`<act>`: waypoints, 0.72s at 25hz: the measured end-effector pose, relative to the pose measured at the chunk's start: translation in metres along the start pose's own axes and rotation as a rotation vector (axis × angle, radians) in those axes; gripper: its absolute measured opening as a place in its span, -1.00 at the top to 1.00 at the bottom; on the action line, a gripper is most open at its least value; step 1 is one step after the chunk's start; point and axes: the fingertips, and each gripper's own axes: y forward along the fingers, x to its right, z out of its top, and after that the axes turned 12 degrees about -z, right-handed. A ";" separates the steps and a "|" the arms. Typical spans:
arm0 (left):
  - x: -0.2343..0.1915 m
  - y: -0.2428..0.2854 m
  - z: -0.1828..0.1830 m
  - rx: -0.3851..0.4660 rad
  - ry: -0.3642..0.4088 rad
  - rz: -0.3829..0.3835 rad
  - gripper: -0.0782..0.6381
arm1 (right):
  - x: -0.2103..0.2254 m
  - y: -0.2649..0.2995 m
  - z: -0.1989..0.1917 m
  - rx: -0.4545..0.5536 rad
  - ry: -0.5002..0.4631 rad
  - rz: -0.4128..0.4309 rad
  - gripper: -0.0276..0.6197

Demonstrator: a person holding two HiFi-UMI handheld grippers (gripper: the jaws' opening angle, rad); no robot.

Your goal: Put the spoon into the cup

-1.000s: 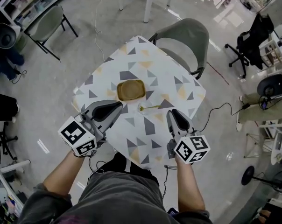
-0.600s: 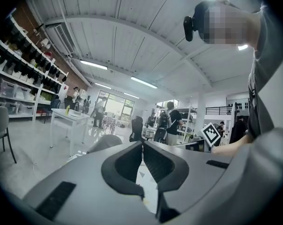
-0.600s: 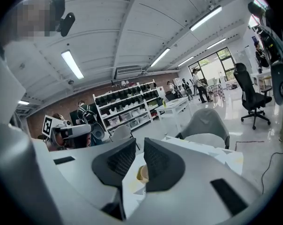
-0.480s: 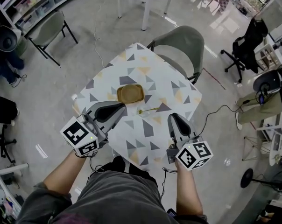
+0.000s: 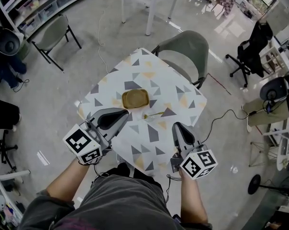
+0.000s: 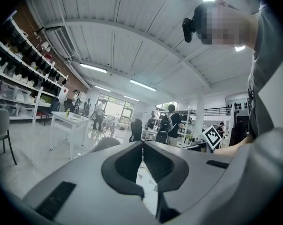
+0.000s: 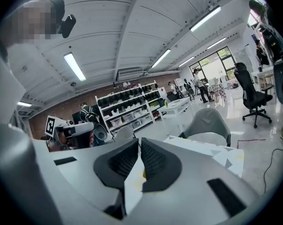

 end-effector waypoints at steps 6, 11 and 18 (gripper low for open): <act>0.003 -0.004 0.003 0.007 0.004 -0.001 0.71 | -0.009 -0.007 0.006 0.017 -0.008 0.008 0.83; 0.004 -0.008 0.005 0.013 0.009 -0.004 0.71 | -0.014 -0.010 0.005 0.024 -0.015 0.012 0.84; 0.004 -0.010 0.006 0.013 0.007 0.000 0.71 | -0.020 -0.009 0.005 0.024 -0.027 0.024 0.85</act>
